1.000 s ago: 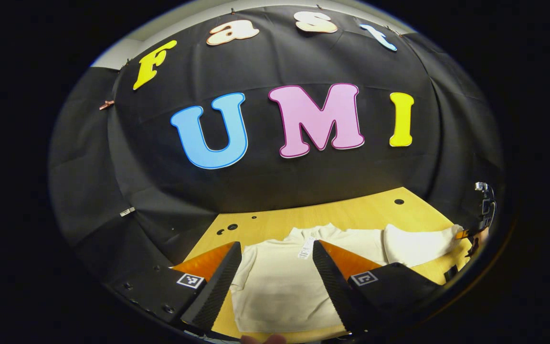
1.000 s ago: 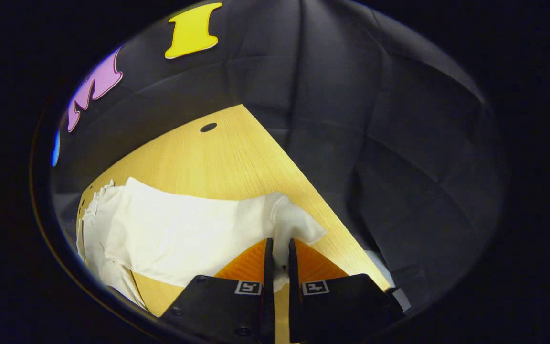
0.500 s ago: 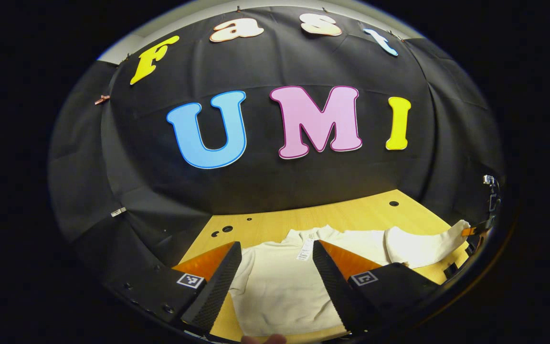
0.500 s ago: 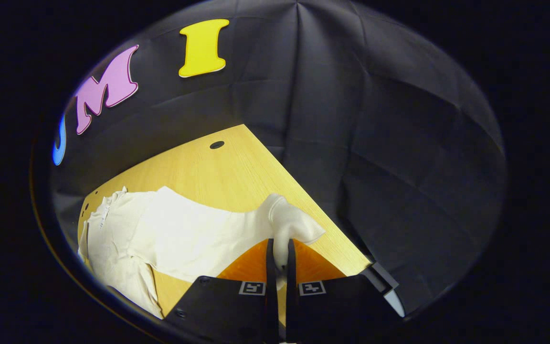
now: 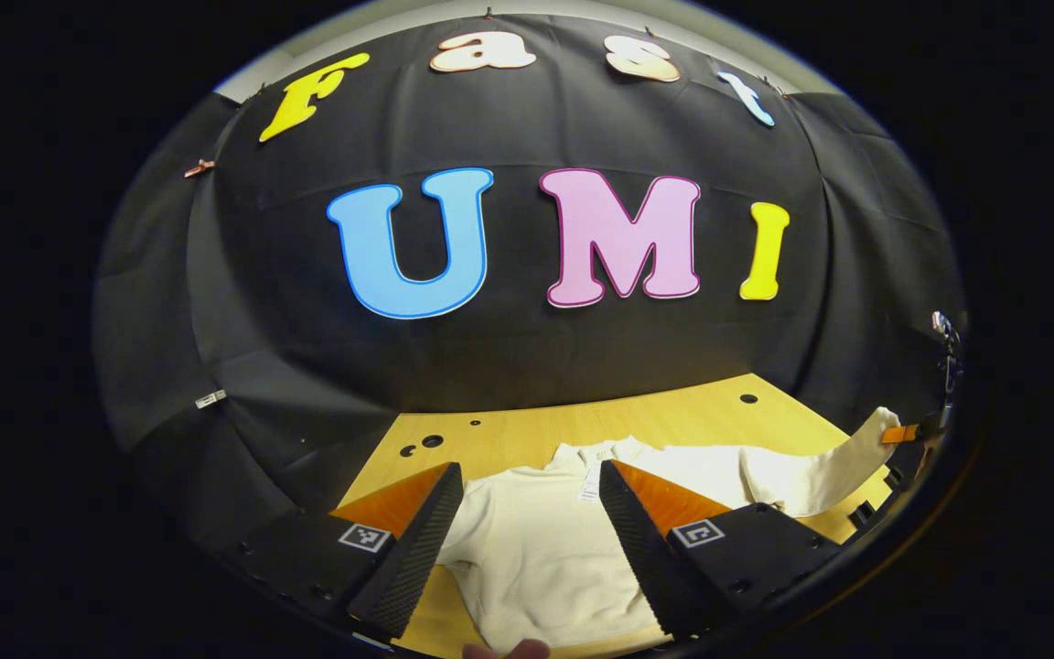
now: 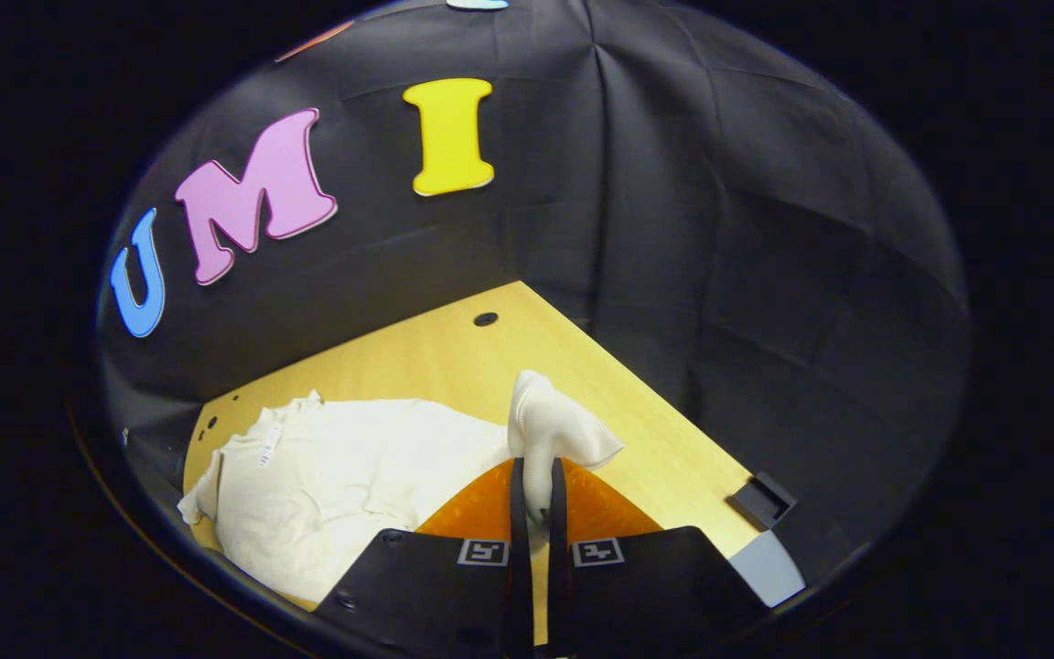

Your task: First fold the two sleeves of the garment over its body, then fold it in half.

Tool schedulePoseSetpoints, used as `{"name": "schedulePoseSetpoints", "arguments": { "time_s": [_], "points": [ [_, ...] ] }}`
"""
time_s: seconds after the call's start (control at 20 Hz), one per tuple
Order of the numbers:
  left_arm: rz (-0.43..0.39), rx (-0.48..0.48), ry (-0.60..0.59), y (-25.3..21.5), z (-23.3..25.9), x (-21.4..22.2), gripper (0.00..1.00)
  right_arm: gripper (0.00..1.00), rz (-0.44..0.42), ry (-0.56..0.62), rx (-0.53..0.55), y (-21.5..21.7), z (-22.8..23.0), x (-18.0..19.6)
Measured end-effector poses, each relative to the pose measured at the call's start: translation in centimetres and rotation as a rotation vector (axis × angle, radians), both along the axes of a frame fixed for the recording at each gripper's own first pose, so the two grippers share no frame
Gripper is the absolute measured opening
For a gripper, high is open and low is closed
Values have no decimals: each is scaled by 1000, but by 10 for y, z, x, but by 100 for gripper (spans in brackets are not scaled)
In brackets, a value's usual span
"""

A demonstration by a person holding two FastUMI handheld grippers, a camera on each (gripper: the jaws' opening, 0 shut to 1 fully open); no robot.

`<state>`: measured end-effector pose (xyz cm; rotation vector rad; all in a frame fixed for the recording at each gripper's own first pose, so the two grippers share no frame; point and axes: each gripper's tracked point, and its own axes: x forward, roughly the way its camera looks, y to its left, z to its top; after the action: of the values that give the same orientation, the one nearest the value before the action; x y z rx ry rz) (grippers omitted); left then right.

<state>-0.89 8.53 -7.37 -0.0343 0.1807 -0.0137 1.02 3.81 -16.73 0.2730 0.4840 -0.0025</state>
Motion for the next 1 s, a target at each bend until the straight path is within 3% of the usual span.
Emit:
{"name": "schedulePoseSetpoints", "arguments": {
  "time_s": [0.25, 0.55, 1.0],
  "points": [
    [20, -24, -7, 45, -12, -2, 96, 10, 84, -75, 73, 96, 43, -2],
    [66, -26, -23, 111, -31, -9, 96, 10, 212, -98, 86, 224, 59, 3],
    [166, -34, 32, 210, -93, -6, 96, 10, 346, 10, 6, 370, 0, -3]
  ]
}}
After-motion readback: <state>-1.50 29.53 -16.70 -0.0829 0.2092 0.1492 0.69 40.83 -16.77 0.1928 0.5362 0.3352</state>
